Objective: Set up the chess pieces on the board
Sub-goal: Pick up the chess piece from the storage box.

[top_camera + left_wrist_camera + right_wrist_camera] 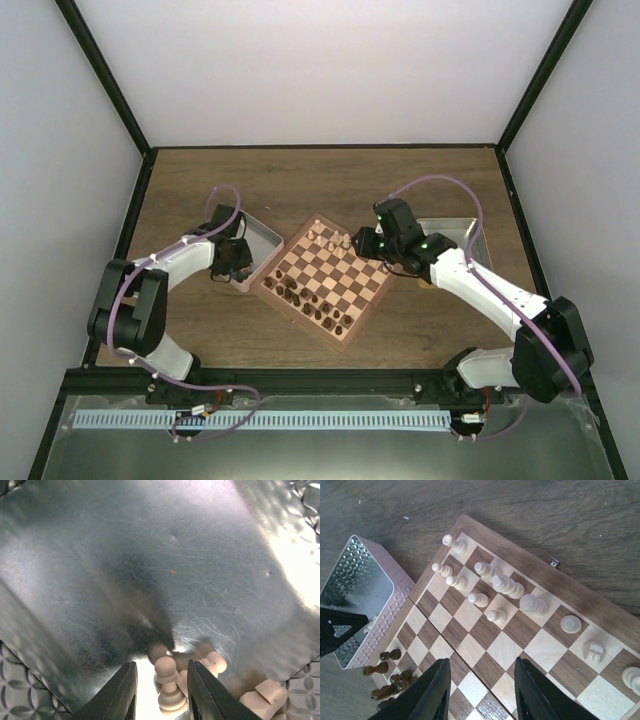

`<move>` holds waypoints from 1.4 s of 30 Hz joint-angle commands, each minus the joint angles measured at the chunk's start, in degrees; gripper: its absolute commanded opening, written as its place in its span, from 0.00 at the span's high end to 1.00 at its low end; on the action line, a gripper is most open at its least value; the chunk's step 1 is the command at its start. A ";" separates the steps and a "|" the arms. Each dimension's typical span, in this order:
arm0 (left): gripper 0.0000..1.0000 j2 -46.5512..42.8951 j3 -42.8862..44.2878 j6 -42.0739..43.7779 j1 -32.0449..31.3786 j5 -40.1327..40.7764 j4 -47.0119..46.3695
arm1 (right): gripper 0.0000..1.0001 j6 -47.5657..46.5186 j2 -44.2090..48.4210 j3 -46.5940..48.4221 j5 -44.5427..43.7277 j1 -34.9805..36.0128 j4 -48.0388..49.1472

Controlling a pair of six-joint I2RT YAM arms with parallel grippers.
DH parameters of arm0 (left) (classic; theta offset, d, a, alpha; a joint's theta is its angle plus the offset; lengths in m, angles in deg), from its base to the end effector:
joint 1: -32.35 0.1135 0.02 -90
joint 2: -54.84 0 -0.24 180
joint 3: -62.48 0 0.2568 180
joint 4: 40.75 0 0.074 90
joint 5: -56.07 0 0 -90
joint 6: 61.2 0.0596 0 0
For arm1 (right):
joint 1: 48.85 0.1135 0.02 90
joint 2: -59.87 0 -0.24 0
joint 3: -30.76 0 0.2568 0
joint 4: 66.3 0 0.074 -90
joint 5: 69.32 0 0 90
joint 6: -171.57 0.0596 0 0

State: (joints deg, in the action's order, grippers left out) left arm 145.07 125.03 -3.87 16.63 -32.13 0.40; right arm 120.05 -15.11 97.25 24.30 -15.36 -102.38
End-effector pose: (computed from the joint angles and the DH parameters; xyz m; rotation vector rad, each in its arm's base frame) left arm 0.2860 -0.0786 0.1096 -0.4188 2.7550 -0.1735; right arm 0.2539 0.1725 0.2137 0.0744 2.4523 0.6662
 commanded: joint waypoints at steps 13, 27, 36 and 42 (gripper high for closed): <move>0.79 2.29 -0.42 -2.93 0.12 -1.50 0.29 | 0.63 0.55 0.69 -0.76 0.16 -0.45 1.20; 0.96 -2.21 -0.12 -2.76 0.08 1.11 -2.44 | 0.63 0.98 0.86 -0.94 0.36 -0.38 1.55; 0.96 -11.30 -1.15 1.04 0.08 0.79 -9.24 | 0.62 1.97 0.56 -3.17 10.20 -0.45 9.98; 0.96 -15.02 -1.45 3.44 0.02 -7.95 -11.35 | 0.58 4.54 -0.37 -5.33 20.09 -0.40 20.38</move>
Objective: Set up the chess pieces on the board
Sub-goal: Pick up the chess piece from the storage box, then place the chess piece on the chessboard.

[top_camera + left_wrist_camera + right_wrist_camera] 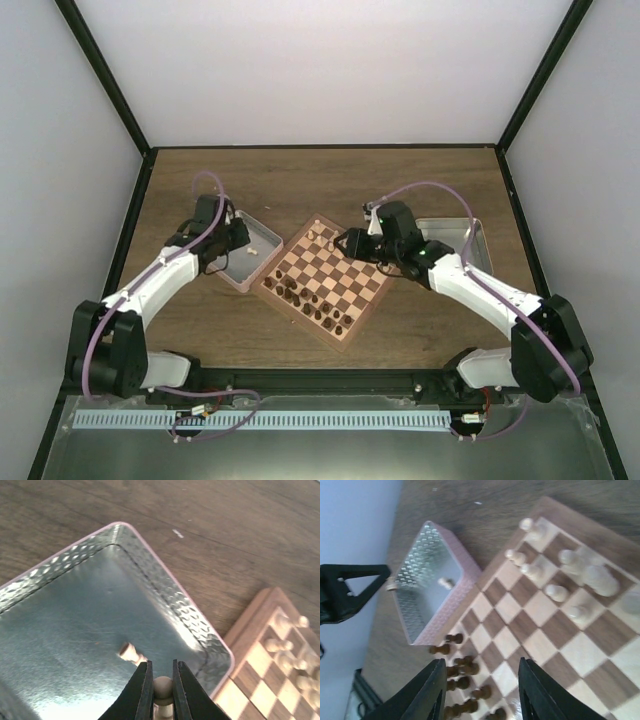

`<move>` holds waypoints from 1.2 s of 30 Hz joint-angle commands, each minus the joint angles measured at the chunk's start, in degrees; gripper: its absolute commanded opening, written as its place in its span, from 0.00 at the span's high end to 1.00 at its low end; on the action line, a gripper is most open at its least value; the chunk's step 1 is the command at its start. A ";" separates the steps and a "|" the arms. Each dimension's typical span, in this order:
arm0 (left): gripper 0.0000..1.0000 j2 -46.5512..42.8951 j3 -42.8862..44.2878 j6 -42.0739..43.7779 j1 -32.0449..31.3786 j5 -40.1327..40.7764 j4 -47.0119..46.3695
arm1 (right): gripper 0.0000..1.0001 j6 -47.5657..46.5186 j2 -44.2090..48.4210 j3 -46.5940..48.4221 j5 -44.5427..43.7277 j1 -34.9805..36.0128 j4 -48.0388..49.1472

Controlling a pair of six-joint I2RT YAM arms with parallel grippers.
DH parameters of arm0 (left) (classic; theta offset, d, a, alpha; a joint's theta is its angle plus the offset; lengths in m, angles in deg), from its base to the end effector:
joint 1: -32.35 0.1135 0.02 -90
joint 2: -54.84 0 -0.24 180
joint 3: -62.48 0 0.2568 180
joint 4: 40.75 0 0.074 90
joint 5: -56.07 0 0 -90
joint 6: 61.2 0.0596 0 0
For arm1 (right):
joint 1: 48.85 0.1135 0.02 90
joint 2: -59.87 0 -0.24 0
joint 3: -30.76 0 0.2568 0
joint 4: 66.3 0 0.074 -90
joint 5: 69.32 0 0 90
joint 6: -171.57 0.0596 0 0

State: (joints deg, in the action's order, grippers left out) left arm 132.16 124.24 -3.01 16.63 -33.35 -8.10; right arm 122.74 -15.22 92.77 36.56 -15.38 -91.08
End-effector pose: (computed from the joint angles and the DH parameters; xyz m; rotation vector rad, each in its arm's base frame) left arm 0.2925 -0.0817 0.1792 -0.3469 2.4207 -0.3649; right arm 0.2513 0.1857 0.2067 -0.0022 2.4020 0.9766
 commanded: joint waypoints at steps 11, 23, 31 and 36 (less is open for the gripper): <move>0.96 -9.25 0.92 6.11 -9.23 -17.77 -11.37 | 0.45 1.76 5.03 -6.08 8.98 -0.34 17.35; 0.96 -7.95 1.10 -5.74 -17.59 -23.19 -27.08 | 0.37 -7.72 9.33 -6.83 17.96 -0.34 23.34; 0.96 -6.79 1.58 -10.70 -19.79 -25.10 -32.73 | 0.37 -8.70 7.94 -4.32 18.42 -0.34 23.19; 0.96 -6.68 1.57 -11.26 -20.05 -25.45 -33.00 | 0.41 -7.53 5.89 -2.57 19.39 -0.34 23.99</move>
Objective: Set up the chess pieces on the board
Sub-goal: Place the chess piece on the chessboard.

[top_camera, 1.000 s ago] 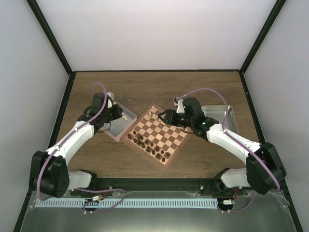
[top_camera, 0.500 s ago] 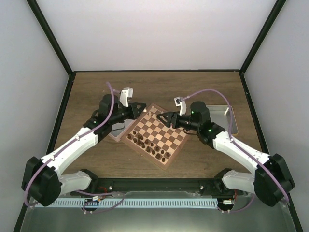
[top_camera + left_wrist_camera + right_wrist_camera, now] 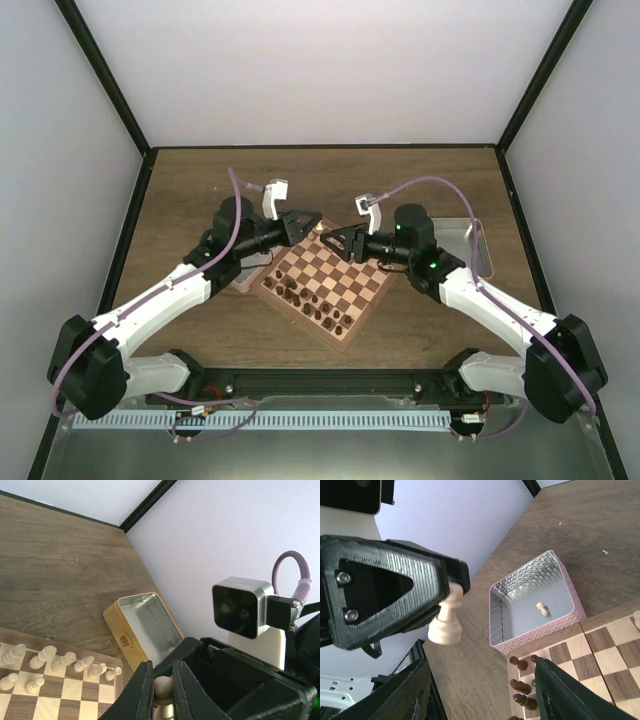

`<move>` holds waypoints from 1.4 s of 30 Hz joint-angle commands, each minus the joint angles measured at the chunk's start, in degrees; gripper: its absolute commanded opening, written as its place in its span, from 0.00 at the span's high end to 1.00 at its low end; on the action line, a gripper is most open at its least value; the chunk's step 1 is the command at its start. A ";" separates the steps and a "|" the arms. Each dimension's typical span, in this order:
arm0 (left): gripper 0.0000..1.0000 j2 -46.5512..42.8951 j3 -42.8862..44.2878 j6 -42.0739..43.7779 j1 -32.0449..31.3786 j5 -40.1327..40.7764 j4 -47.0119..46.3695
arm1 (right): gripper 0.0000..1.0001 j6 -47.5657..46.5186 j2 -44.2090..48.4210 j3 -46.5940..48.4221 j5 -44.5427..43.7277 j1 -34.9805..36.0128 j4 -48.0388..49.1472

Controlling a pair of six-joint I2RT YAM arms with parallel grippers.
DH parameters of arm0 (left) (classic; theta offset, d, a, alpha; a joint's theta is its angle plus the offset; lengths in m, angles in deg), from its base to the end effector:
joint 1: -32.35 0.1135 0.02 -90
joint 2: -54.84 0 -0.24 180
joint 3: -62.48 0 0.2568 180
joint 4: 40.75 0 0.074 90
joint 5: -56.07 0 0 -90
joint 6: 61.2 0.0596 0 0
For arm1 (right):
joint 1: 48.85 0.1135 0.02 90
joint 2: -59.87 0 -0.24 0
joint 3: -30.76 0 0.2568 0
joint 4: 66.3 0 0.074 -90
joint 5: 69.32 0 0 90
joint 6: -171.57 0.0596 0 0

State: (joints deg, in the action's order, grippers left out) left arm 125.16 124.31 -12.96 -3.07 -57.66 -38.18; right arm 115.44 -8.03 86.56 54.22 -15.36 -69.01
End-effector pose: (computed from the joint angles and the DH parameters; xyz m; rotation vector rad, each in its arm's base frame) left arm 0.2463 -0.2046 0.2769 0.2258 1.9380 -1.3032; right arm 0.2323 0.1932 0.2504 -0.4474 1.9579 1.3259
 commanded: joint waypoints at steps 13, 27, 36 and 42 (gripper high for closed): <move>0.96 0.51 1.01 -1.69 -0.62 -1.16 -3.06 | 0.62 1.64 -5.50 6.49 4.02 -0.27 5.95; 0.48 0.93 11.33 4.36 0.82 -10.42 21.31 | 0.90 -26.84 -1.87 5.14 3.23 -0.26 -1.04; 0.49 4.35 17.59 9.37 3.15 -14.17 33.20 | 0.87 -35.20 -0.19 5.33 5.44 -0.27 -4.61; 0.58 6.77 18.86 12.45 3.17 -18.16 35.40 | 0.86 -35.37 -0.50 5.32 5.61 -0.18 -4.90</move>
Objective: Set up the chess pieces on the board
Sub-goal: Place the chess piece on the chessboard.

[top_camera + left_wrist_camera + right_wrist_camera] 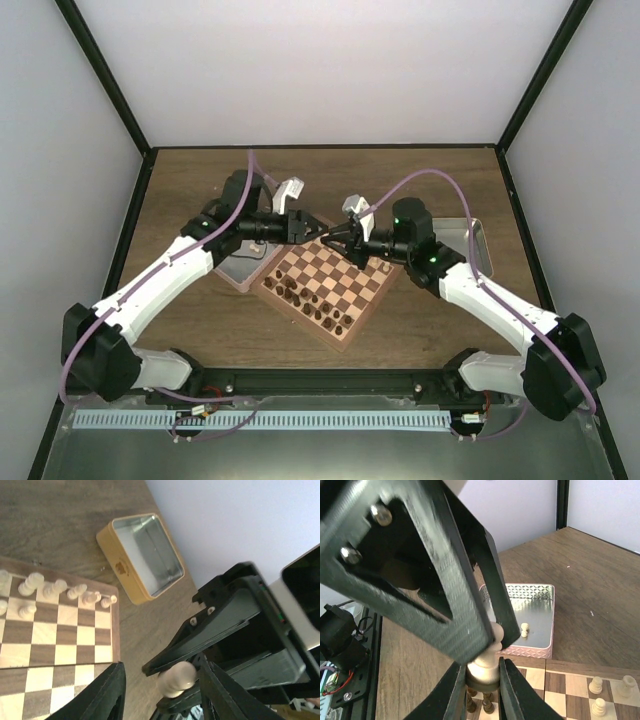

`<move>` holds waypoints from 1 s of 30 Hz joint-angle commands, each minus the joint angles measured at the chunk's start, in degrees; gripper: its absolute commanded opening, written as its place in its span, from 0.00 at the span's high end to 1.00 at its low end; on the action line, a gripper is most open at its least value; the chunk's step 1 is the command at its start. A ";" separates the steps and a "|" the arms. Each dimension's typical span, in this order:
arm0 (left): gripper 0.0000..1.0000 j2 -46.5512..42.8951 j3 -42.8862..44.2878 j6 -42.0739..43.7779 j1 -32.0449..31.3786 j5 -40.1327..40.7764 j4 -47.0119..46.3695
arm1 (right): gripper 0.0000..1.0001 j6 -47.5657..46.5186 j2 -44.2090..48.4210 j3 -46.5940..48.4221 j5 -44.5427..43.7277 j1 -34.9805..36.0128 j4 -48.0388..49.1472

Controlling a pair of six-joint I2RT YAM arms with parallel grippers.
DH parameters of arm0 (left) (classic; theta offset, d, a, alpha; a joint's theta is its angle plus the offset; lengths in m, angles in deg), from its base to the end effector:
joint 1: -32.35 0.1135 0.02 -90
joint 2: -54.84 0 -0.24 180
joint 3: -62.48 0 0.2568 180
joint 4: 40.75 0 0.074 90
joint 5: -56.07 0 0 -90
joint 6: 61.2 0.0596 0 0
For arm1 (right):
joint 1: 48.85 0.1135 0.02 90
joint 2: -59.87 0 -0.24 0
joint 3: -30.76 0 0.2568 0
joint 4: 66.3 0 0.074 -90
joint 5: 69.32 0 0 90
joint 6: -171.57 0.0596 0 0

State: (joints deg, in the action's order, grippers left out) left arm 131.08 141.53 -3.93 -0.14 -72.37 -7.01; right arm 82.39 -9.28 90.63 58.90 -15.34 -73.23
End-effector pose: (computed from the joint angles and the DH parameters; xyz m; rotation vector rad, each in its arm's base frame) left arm 0.2525 -0.2047 0.2972 0.4399 2.2521 -1.3484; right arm 0.2331 0.1986 0.2626 -0.9856 1.6453 1.0257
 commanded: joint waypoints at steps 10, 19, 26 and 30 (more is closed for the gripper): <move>0.73 2.71 2.02 3.89 0.23 -4.47 3.68 | 0.87 -3.48 -0.32 2.35 1.73 0.26 -3.15; 0.92 3.03 1.92 4.12 0.32 -4.82 3.00 | 0.87 -3.40 -0.71 2.43 1.51 0.47 -3.75; 0.96 2.17 0.71 6.86 0.15 3.66 3.24 | 0.39 3.18 0.71 1.41 -6.00 0.43 -4.08; 0.96 1.18 -1.75 9.12 -0.54 19.32 1.85 | 0.32 8.03 6.06 -3.55 -16.50 0.14 -3.69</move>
State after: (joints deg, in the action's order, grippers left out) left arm 133.82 141.99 2.08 -0.05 -67.45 -3.64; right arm 85.08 -8.58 89.77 53.26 -14.92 -77.14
